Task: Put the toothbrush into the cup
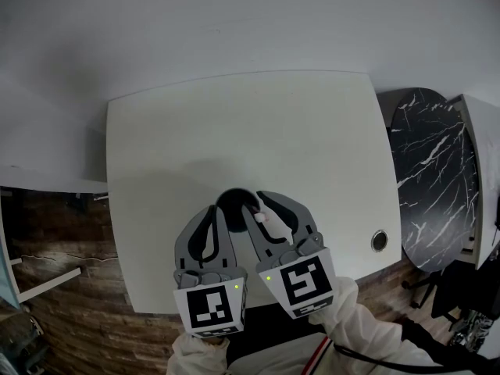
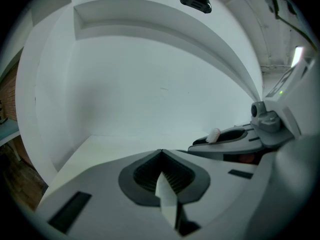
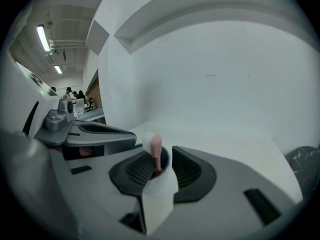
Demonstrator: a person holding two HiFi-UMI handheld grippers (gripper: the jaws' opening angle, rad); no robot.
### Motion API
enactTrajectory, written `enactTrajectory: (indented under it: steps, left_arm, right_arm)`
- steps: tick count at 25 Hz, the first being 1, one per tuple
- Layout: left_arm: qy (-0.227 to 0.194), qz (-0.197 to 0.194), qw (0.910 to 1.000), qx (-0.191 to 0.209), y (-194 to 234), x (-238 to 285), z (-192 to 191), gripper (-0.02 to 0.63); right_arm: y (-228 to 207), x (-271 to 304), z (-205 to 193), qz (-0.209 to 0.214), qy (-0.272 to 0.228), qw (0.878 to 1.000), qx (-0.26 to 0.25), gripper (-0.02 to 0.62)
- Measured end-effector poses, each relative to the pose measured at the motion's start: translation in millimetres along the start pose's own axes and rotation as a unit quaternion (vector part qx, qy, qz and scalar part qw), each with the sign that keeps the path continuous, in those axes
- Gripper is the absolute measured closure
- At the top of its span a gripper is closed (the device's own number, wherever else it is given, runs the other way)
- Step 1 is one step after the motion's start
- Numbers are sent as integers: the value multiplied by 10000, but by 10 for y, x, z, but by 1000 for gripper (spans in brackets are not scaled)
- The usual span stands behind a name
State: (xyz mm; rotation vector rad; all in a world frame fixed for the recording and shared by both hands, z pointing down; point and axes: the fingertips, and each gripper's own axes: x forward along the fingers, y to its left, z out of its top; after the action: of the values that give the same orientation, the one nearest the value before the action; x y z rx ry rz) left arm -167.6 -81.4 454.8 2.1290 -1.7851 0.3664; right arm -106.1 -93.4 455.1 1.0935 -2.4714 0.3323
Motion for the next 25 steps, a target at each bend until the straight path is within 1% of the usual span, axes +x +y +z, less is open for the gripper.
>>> enactTrajectory:
  steps: [2, 6, 7, 8, 14, 22, 25]
  left_arm:
    - [87, -3, 10000, 44, -5, -16, -41, 597]
    - [58, 17, 10000, 44, -20, -34, -27, 597]
    - [63, 20, 10000, 45, -23, -41, -29, 597]
    - [72, 23, 10000, 45, -25, -47, -32, 597]
    - [58, 51, 10000, 48, -46, -103, -26, 597]
    - [27, 92, 9999, 72, -62, -166, -4, 597]
    - [30, 122, 9999, 36, -63, -194, -33, 597]
  right_arm:
    - [25, -16, 10, 97, -27, 9999, 3, 512]
    - [46, -61, -9, 145, -34, 9999, 42, 512]
    - [45, -68, -27, 131, -42, 9999, 88, 486]
    - [42, -75, -37, 119, -58, 9998, 128, 473]
    - [52, -165, -18, 172, -12, 9998, -29, 472]
    - [128, -268, -55, 371, 39, 9993, 26, 472]
    - [131, -265, -73, 383, 88, 9992, 35, 472]
